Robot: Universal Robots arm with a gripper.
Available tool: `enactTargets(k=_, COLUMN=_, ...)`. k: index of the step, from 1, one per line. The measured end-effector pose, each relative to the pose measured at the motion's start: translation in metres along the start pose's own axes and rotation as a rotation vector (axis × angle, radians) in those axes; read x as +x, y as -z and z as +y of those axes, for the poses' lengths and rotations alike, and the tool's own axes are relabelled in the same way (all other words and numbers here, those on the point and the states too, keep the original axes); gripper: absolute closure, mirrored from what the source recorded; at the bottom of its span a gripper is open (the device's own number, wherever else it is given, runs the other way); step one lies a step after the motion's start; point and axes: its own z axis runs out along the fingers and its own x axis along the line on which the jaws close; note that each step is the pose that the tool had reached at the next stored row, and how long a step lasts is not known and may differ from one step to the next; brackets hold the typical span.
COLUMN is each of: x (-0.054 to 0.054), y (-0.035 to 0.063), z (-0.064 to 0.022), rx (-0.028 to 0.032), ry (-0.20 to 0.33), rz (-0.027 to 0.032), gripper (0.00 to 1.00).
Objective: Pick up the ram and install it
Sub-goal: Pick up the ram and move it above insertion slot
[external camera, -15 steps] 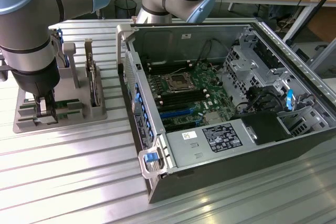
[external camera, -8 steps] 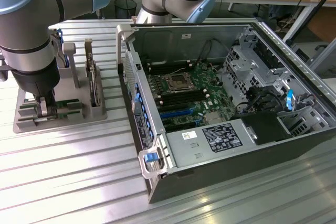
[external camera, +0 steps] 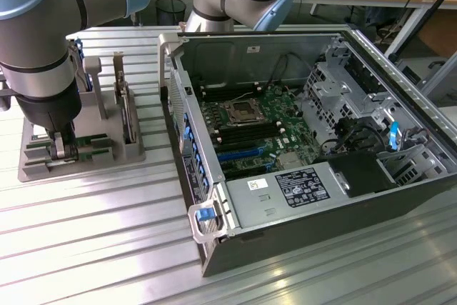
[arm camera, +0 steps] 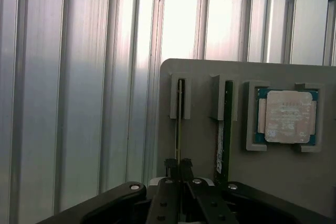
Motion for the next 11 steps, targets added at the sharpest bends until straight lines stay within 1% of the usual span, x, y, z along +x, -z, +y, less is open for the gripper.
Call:
enactTargets(k=3, x=0.000, y=0.0011, z=0.0001, rx=0.0000, ry=0.000, rz=0.0000, gripper=0.87)
enactTargets(k=6, x=0.000, y=0.0087, z=0.0004, rx=0.0000, ry=0.000, rz=0.0000, gripper=0.87)
enactTargets(k=9, x=0.000, y=0.0125, z=0.0006, rx=-0.0001, ry=0.000, rz=0.0000, gripper=0.87)
enactTargets(k=11, x=0.000, y=0.0177, z=0.0008, rx=-0.0001, ry=0.000, rz=-0.0001, gripper=0.87)
